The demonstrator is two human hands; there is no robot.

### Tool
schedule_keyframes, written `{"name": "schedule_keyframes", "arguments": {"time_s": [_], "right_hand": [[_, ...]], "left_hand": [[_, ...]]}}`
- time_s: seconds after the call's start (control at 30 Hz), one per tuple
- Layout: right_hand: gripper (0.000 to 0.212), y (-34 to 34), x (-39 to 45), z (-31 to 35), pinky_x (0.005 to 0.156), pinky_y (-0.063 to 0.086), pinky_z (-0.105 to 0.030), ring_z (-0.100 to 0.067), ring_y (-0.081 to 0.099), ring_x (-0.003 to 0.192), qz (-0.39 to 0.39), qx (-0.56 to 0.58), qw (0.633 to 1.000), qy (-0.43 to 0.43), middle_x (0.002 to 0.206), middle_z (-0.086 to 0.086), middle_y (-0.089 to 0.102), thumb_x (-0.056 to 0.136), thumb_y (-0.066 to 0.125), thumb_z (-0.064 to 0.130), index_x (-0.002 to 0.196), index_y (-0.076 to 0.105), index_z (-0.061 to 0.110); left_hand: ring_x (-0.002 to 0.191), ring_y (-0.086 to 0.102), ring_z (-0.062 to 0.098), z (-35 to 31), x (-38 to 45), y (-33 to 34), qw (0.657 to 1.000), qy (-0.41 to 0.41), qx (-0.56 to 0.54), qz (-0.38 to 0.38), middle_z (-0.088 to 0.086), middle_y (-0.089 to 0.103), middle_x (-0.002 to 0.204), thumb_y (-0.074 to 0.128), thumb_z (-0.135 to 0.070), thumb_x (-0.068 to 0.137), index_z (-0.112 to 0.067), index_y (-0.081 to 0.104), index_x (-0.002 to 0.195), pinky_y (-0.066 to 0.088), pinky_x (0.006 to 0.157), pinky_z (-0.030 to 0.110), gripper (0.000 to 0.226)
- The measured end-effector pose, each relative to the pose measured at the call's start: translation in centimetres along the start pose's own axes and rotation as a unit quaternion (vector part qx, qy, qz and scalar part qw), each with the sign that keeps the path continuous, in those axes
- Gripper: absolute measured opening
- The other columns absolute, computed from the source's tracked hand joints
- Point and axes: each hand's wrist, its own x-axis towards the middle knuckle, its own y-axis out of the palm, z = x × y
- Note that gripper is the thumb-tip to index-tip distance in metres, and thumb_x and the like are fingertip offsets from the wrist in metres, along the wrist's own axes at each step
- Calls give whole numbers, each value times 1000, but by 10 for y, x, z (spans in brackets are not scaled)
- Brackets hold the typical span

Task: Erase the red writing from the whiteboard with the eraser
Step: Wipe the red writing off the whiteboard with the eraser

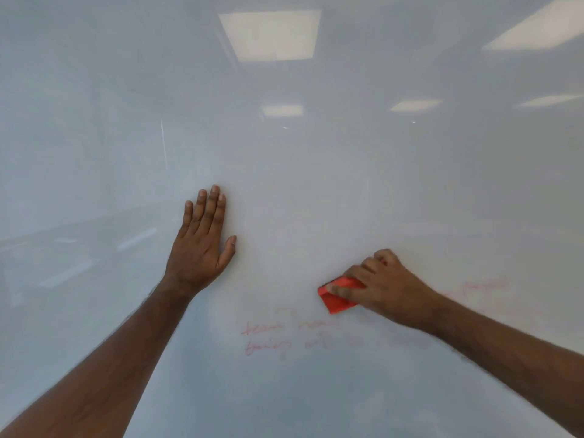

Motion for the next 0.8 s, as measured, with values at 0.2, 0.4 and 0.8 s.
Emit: {"name": "schedule_keyframes", "arguments": {"time_s": [0.2, 0.4, 0.8], "right_hand": [[62, -37, 14, -81, 84, 40, -48, -31, 59, 91, -31, -27, 987, 152, 116, -4, 63, 92, 71, 41, 150, 48, 39], [56, -37, 40, -60, 84, 38, -47, -31, 60, 91, -34, 9, 981, 191, 114, -4, 65, 91, 62, 43, 147, 57, 38], [79, 6, -65, -6, 84, 44, -46, -28, 57, 88, 47, 8, 999, 5, 118, -5, 60, 83, 76, 14, 151, 43, 38]], "left_hand": [[171, 2, 33, -14, 5, 1, 1000, -2, 2, 8, 14, 5, 184, 37, -41, 111, -2, 10, 173, 1, 139, 49, 78], [171, 0, 32, -39, 15, 6, 1000, -6, -1, 0, 14, 5, 184, 38, -41, 111, -4, 8, 174, 0, 139, 49, 80], [171, 3, 34, -74, 15, 10, 1000, -19, -10, 6, 16, 5, 183, 38, -42, 110, -1, 10, 173, 2, 139, 50, 80]]}}
